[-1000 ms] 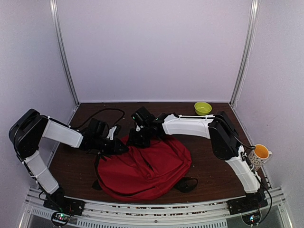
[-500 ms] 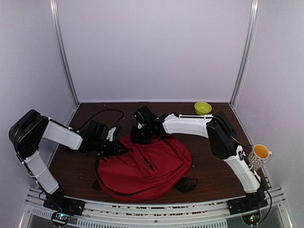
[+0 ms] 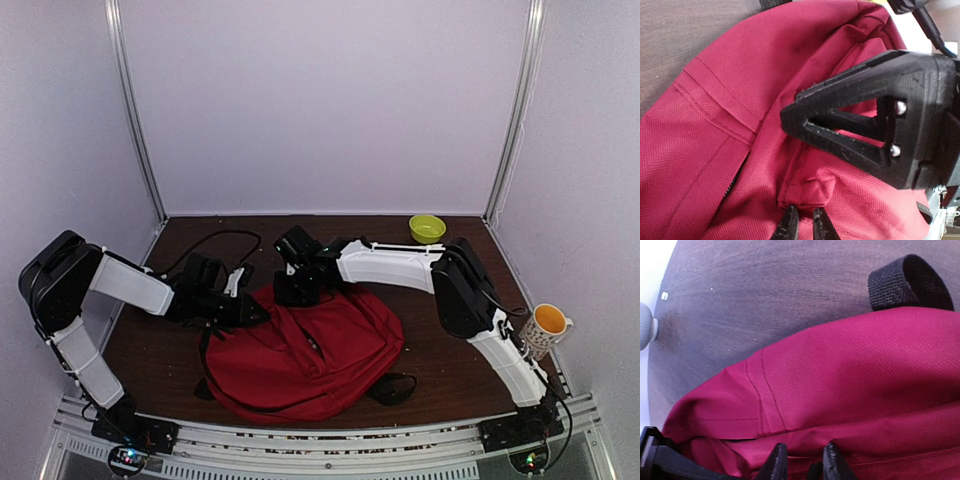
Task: Pack the student bag
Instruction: Grab the lower front pocket of the student bag.
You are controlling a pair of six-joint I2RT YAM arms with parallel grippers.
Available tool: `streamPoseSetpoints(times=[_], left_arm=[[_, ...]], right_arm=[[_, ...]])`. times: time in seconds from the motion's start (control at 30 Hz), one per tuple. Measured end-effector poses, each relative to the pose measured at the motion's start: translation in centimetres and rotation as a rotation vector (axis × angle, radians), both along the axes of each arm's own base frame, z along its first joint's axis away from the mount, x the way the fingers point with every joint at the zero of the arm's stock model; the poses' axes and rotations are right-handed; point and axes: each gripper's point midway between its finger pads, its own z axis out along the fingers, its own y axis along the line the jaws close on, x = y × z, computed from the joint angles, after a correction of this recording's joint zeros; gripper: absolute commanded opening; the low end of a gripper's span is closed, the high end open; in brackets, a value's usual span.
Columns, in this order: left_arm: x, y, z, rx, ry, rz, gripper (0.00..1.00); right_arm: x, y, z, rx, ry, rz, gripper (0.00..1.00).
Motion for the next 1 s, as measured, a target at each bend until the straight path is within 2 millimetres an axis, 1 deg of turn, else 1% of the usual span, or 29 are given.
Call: streamPoseSetpoints(times=[0.07, 0.1, 0.17, 0.27, 0.4, 0.53, 0.57, 0.63, 0.7, 0.8, 0.83, 0.87, 0.93, 1.0], left_arm=[[0.0, 0.0, 0.0, 0.0, 0.0, 0.0, 0.12], [0.0, 0.0, 0.0, 0.0, 0.0, -0.001, 0.12], [0.0, 0.0, 0.0, 0.0, 0.001, -0.001, 0.11], [0.0, 0.0, -0.1, 0.001, 0.003, -0.001, 0.07], [0.0, 0.0, -0.2, 0.002, 0.006, 0.002, 0.03], [0.0, 0.0, -0.3, 0.002, 0.007, 0.005, 0.01], [0.0, 0.0, -0.3, 0.002, 0.008, 0.006, 0.01], [0.1, 0.0, -0.3, 0.001, 0.01, 0.008, 0.0], [0.1, 0.0, -0.3, 0.0, 0.012, 0.011, 0.0], [0.1, 0.0, -0.2, -0.004, 0.013, 0.013, 0.0], [0.1, 0.0, -0.1, -0.007, 0.012, 0.014, 0.0], [0.1, -0.1, 0.0, -0.008, 0.01, 0.013, 0.0], [0.1, -0.1, 0.0, -0.009, 0.01, 0.013, 0.0], [0.1, -0.1, 0.0, -0.008, 0.012, 0.013, 0.0]], right_arm=[[-0.4, 0.1, -0.1, -0.018, -0.012, 0.011, 0.19], [-0.5, 0.1, -0.2, -0.023, -0.017, 0.015, 0.14], [-0.7, 0.2, -0.2, -0.029, -0.023, 0.023, 0.01], [-1.1, 0.4, -0.4, -0.034, -0.025, 0.03, 0.0], [-1.1, 0.5, -0.3, -0.029, -0.026, 0.038, 0.0], [-1.1, 0.7, 0.3, -0.011, -0.027, 0.054, 0.0], [-1.2, 0.6, 0.8, -0.004, -0.026, 0.059, 0.0], [-1.4, 0.7, 2.3, 0.019, -0.034, 0.071, 0.0], [-1.8, 0.7, 4.3, 0.051, -0.046, 0.083, 0.0], [-2.7, 0.2, 7.4, 0.096, -0.068, 0.094, 0.0], [-3.0, 0.0, 8.0, 0.104, -0.072, 0.097, 0.0], [-3.3, -0.3, 8.4, 0.107, -0.073, 0.098, 0.0], [-3.8, -0.6, 8.4, 0.11, -0.074, 0.102, 0.0], [-4.2, -1.0, 7.8, 0.102, -0.067, 0.103, 0.0]])
